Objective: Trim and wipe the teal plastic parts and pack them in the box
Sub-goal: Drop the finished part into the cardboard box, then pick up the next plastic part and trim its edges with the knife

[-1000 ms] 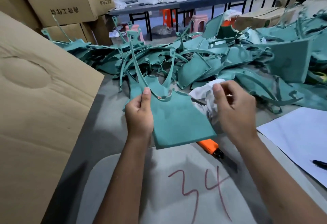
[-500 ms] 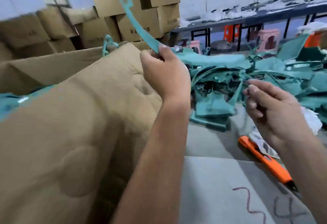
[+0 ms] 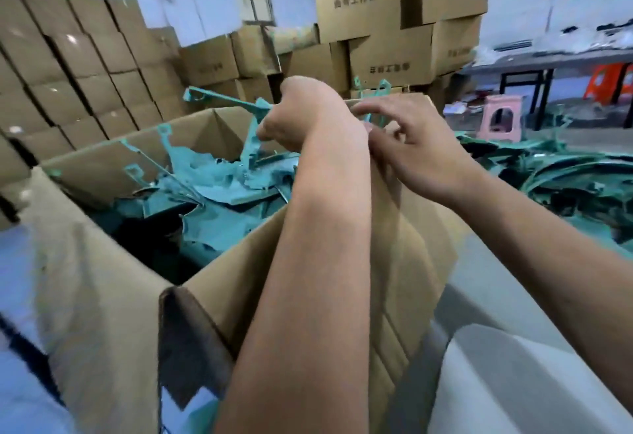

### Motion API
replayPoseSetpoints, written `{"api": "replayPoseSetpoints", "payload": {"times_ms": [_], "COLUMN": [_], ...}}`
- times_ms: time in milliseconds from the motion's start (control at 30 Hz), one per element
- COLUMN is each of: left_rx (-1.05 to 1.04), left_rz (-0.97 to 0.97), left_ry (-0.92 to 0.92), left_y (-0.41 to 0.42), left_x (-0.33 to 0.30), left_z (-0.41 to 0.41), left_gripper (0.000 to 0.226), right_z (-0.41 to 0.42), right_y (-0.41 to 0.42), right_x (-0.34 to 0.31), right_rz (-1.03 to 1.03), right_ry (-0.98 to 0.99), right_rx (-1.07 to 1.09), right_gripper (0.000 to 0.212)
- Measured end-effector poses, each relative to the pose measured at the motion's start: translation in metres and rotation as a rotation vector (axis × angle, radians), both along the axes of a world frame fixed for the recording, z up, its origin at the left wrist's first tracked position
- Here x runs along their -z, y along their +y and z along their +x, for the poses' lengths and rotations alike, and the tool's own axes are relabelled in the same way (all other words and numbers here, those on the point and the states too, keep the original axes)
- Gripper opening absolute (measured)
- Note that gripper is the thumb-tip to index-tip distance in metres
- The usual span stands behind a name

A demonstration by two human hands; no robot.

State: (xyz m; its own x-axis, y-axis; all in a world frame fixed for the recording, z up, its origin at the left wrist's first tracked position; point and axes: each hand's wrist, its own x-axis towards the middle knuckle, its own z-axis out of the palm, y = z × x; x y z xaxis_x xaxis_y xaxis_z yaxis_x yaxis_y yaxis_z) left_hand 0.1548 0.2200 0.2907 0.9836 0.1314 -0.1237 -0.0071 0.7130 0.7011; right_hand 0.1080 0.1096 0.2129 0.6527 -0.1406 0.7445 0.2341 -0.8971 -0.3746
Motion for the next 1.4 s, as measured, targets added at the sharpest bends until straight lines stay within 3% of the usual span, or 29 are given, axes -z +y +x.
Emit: {"api": "replayPoseSetpoints", "payload": {"times_ms": [67, 133, 233, 300, 367, 467, 567, 633, 700, 767, 833, 933, 967, 1033, 1100, 1167, 1267, 1333, 1400], "left_rx": [-0.025, -0.02, -0.102, -0.159, -0.155, -0.002, 0.084, 0.108, 0.133, 0.132, 0.02, -0.286, -0.316, -0.385, -0.264, 0.079, 0.523, 0.685, 0.757], "left_rz": [0.089, 0.161, 0.393, 0.452, 0.432, 0.374, 0.433, 0.629, 0.902, 1.04, 1.02, 1.005, 1.02, 0.931, 0.909, 1.057, 1.349, 1.47, 1.576], "left_ry": [-0.005, -0.12, -0.373, -0.485, -0.485, -0.415, -0.464, -0.571, -0.625, -0.602, -0.577, -0.634, -0.708, -1.038, -1.237, -1.213, -1.031, -1.017, -1.126], "left_y": [0.001, -0.007, -0.028, -0.045, -0.059, -0.079, -0.096, -0.107, -0.115, -0.119, -0.125, -0.136, -0.142, -0.153, -0.165, -0.18, -0.2, -0.206, -0.21], "left_x": [0.003, 0.01, 0.02, 0.029, 0.034, 0.036, 0.039, 0.047, 0.053, 0.051, 0.044, 0.039, 0.044, 0.063, 0.097, 0.135, 0.193, 0.224, 0.25], "left_z": [-0.007, -0.013, -0.027, -0.036, -0.042, -0.04, -0.039, -0.041, -0.04, -0.03, -0.017, -0.008, -0.013, -0.033, -0.052, -0.066, -0.079, -0.086, -0.091], "left_gripper": [0.034, 0.025, 0.027, 0.033, 0.037, 0.043, 0.043, 0.038, 0.037, 0.032, 0.022, 0.039, 0.04, 0.021, 0.012, 0.017, 0.022, 0.023, 0.048], "right_z": [0.012, 0.015, 0.004, -0.011, -0.029, -0.058, -0.087, -0.102, -0.115, -0.123, -0.128, -0.13, -0.132, -0.134, -0.135, -0.136, -0.14, -0.143, -0.149], "right_y": [0.006, 0.007, -0.003, -0.018, -0.04, -0.078, -0.113, -0.132, -0.15, -0.164, -0.176, -0.187, -0.191, -0.198, -0.203, -0.209, -0.216, -0.219, -0.212], "right_x": [-0.003, 0.002, 0.029, 0.055, 0.087, 0.132, 0.164, 0.179, 0.187, 0.193, 0.198, 0.204, 0.206, 0.207, 0.207, 0.204, 0.198, 0.194, 0.184], "right_rz": [-0.066, 0.035, 0.316, 0.473, 0.614, 0.745, 0.578, 0.364, 0.318, 0.377, 0.507, 0.646, 0.683, 0.749, 0.816, 0.917, 1.128, 1.304, 1.478], "right_ry": [0.095, 0.1, -0.135, -0.253, -0.262, -0.121, 0.089, 0.351, 0.536, 0.61, 0.621, 0.568, 0.531, 0.47, 0.427, 0.357, 0.186, 0.046, -0.105], "right_rx": [0.057, 0.015, -0.139, -0.018, 0.163, 0.405, 0.74, 0.98, 1.126, 1.16, 1.142, 1.132, 1.134, 1.127, 1.119, 1.12, 1.071, 0.941, 0.753], "right_gripper": [0.043, 0.047, 0.019, 0.02, 0.018, 0.02, 0.015, 0.025, 0.049, 0.068, 0.077, 0.069, 0.064, 0.06, 0.065, 0.069, 0.04, 0.034, 0.029]}}
